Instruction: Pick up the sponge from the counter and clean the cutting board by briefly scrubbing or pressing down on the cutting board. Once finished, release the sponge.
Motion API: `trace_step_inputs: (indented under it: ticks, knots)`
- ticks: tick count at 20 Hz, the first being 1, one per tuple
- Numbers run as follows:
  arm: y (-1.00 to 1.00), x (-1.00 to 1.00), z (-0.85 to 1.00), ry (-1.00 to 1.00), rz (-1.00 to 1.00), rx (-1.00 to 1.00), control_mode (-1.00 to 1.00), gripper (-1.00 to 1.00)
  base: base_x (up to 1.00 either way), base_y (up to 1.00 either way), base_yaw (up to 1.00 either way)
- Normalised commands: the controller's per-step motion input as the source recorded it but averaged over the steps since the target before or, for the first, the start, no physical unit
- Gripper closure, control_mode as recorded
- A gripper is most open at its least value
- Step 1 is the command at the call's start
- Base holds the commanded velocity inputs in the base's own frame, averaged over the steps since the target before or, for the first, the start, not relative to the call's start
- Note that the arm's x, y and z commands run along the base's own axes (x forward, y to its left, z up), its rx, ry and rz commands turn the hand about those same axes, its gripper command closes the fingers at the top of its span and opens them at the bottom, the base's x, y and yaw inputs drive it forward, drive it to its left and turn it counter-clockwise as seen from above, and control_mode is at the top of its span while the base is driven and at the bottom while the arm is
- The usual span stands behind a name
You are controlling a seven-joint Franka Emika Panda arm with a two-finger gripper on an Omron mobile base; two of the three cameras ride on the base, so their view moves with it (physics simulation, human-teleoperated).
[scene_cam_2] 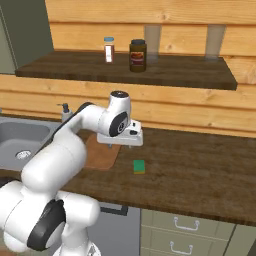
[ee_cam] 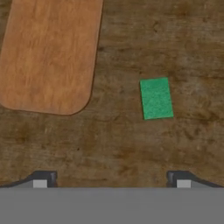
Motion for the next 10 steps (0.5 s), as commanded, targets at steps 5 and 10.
trace_step_inputs:
  ticks: [5, 10]
  knots:
    - [-0.32, 0.33, -0.38, 0.11, 0.0, 0.0, -1.0, -1.0, 0.0, 0.0, 0.0]
    - [-0.25, 0.33, -0.35, 0.08, 0.0, 0.0, -1.0, -1.0, 0.0, 0.0, 0.0]
